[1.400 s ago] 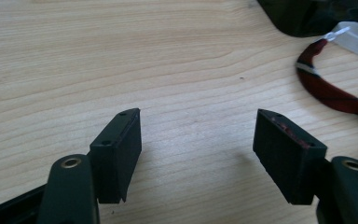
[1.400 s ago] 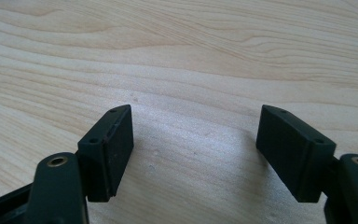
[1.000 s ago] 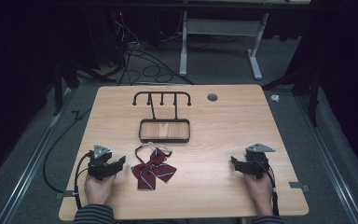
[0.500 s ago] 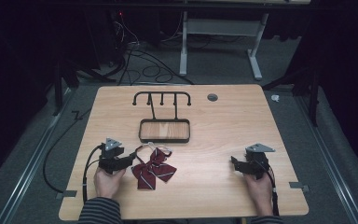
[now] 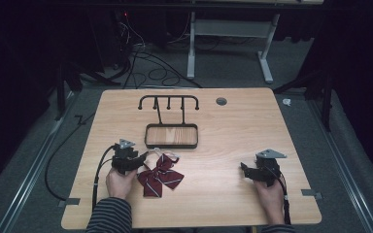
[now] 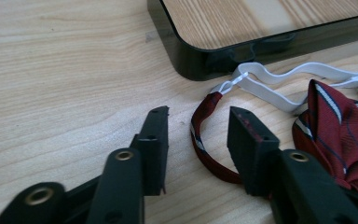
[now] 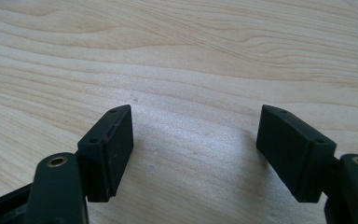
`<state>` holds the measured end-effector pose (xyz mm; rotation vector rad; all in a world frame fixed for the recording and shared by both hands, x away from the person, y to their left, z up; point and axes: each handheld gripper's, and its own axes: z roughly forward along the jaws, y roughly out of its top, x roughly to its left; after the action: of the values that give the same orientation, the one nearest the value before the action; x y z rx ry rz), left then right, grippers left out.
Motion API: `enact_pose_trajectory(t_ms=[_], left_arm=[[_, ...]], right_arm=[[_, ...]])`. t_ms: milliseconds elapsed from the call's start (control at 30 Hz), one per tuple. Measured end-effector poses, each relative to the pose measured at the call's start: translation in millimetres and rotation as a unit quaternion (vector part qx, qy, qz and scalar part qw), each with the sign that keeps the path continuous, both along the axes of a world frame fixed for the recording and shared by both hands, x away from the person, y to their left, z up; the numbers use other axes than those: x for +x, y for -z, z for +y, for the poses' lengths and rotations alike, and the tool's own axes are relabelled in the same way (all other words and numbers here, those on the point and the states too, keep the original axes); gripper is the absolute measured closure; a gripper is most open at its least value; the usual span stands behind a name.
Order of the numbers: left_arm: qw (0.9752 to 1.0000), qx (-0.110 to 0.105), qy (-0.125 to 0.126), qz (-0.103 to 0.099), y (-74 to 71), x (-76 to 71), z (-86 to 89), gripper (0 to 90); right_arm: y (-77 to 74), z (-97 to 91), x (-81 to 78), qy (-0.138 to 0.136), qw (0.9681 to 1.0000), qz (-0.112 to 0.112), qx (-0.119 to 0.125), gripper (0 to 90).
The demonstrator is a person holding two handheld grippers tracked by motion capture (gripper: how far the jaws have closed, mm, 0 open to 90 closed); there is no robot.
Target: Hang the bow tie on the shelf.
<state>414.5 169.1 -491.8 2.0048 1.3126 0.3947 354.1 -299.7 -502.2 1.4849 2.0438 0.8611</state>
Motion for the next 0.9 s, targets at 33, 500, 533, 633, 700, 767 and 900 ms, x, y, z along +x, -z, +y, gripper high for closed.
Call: enact_pose_trajectory(t_ms=[33,500,533,633,700,767,900], left_arm=[[1.0,0.004,0.001,0.001,1.3,0.7,-0.4,65.8],[0.9992,0.035,0.019,-0.008,1.1,-2.3,-1.2,90.0],[0.9992,0.035,0.019,-0.008,1.1,-2.3,-1.2,90.0],[0.9994,0.019,0.021,-0.02,-5.7,-5.8,1.2,90.0],[0.9994,0.012,0.021,-0.026,-9.7,-8.6,2.7,90.0],[0.9993,0.01,0.023,-0.029,-11.9,-10.1,3.4,90.0],[0.9986,0.006,0.029,-0.043,-22.6,-17.1,4.5,90.0]], right_arm=[[0.0,0.0,0.0,0.0,1.0,0.0,0.0,28.4],[0.0,-0.1,0.0,0.0,1.0,0.0,0.0,28.3],[0.0,-0.1,0.0,0.0,1.0,0.0,0.0,28.3],[0.0,0.0,0.0,0.0,1.0,0.0,0.0,28.4],[0.0,-0.1,0.0,0.0,1.0,0.0,0.0,28.4],[0.0,0.0,0.0,0.0,1.0,0.0,0.0,28.4],[0.0,0.0,0.0,0.0,1.0,0.0,0.0,28.4]])
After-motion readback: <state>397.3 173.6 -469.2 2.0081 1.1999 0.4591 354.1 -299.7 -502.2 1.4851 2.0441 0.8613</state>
